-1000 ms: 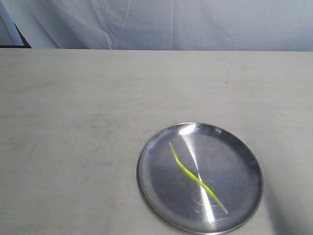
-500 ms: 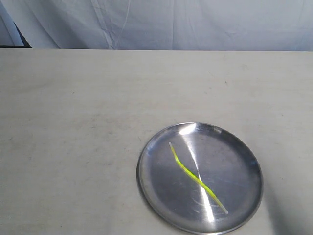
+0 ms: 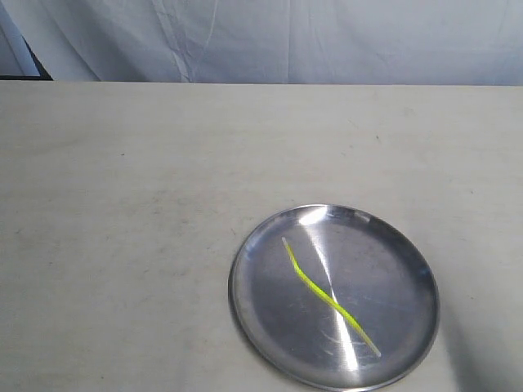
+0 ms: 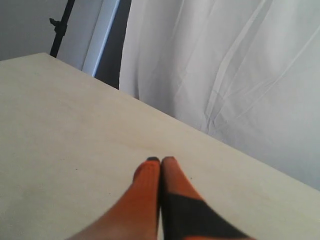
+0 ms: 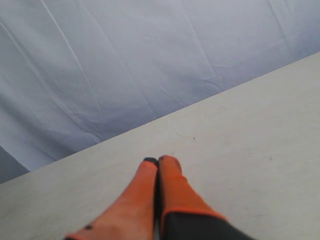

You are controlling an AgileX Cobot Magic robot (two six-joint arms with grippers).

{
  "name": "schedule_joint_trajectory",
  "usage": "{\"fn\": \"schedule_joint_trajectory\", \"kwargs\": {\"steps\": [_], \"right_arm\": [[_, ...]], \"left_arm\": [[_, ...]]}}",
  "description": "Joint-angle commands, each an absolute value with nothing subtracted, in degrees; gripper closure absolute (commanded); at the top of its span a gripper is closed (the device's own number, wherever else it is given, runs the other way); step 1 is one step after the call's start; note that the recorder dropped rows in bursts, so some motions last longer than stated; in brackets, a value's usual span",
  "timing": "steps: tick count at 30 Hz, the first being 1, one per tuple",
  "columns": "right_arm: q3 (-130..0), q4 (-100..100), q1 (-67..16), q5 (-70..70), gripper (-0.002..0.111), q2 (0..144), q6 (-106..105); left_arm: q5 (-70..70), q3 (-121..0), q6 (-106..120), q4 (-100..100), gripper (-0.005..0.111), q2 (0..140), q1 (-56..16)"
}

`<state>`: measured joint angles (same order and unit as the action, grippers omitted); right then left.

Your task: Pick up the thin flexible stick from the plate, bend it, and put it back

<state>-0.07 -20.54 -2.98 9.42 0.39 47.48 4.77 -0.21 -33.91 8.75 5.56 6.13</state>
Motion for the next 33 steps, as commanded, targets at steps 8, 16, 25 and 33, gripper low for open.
{"fn": "schedule_joint_trajectory", "kwargs": {"steps": [8, 16, 25, 33], "right_arm": [[0.0, -20.7, -2.6, 9.4, 0.108, 0.0, 47.4], [0.0, -20.7, -2.6, 9.2, 0.108, 0.0, 47.5], [0.0, -20.7, -2.6, 9.3, 0.108, 0.0, 47.5], [0.0, -20.7, -2.6, 9.3, 0.108, 0.0, 47.5]], "left_arm": [[5.1, 0.0, -33.4, 9.0, 0.107, 5.2, 6.2], [5.1, 0.0, -33.4, 9.0, 0.107, 5.2, 6.2], [9.9, 0.0, -28.5, 12.1, 0.107, 5.2, 6.2], [12.0, 0.0, -12.4, 5.2, 0.107, 5.2, 6.2]]}}
